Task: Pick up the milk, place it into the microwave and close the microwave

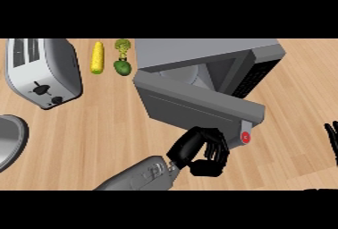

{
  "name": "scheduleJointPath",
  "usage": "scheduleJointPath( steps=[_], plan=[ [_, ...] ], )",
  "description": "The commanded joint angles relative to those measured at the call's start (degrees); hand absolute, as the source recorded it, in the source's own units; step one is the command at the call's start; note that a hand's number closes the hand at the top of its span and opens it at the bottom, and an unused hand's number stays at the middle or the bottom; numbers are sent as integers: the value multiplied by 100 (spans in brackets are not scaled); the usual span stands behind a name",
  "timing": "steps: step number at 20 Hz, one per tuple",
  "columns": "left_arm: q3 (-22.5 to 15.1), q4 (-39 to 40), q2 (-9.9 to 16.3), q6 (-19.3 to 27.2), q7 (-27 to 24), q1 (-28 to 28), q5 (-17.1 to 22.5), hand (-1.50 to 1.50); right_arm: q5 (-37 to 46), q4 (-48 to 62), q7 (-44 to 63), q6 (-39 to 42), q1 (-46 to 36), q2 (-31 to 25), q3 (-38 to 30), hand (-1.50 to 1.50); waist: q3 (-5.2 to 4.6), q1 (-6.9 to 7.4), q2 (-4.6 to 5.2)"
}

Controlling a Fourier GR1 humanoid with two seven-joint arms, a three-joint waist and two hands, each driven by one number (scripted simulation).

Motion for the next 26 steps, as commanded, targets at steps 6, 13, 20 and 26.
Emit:
scheduleJointPath(
  steps=[6, 13, 20, 26],
  plan=[
    [272, 264, -133, 369, -69, -1139, 567, 150, -192, -214, 130, 251, -435, -258, -22, -150, 19, -419, 122],
    [453, 636, -132, 510, -38, -1737, 928, 150, -392, -411, 373, 478, -729, -365, 121, -150, 22, -653, 222],
    [537, 1055, -128, 678, 21, -2189, 1164, 150, -600, -503, 488, 754, -958, -542, 157, -150, 46, -906, 284],
    [573, 1303, -126, 773, 39, -2432, 1372, 150, -809, -679, 690, 1081, -1190, -580, 392, -150, 53, -1016, 329]
  ],
)
